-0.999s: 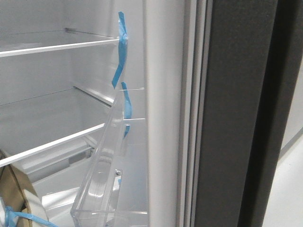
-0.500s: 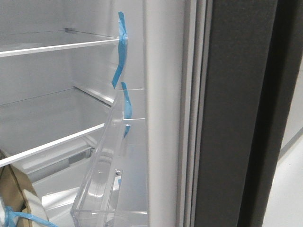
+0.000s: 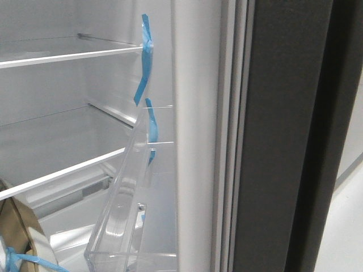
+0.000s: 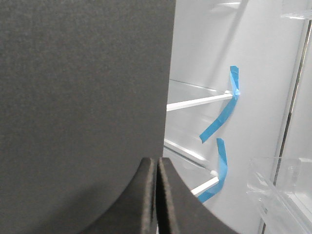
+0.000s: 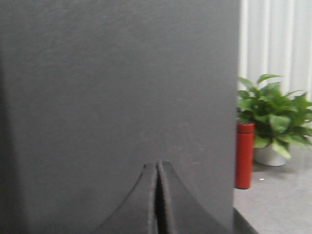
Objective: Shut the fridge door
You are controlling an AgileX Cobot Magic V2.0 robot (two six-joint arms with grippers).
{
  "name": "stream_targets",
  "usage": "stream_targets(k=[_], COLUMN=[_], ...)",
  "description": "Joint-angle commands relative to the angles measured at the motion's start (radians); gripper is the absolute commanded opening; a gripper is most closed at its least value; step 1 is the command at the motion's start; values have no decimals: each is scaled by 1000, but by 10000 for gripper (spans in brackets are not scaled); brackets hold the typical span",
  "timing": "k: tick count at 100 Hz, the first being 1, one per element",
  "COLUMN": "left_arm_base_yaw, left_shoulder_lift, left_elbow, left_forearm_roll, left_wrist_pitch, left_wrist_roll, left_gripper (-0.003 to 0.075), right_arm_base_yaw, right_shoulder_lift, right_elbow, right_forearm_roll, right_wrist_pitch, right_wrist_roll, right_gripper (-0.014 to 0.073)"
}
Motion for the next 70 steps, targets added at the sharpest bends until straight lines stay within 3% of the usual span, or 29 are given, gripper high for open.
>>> stream_targets(k=[1,25,70], left_arm_base_yaw=[2,2,2], left_shoulder_lift=[19,19,19], left_elbow=[28,28,28], left_forearm_roll=[-2,-2,-2], left_wrist_pitch=[-77,-77,-77], left_wrist_roll=[-3,-3,-3], left_gripper=[-21,-21,-21], right_arm_base_yaw=[36,83,155], right_shoulder_lift=[23,70,237], right_elbow=[-34,-78,-356], right_forearm_roll=[-2,0,14], right_wrist_pitch=[-69,-51,140], right_wrist_roll=[-1,7,51], right_gripper=[-76,-76,-76])
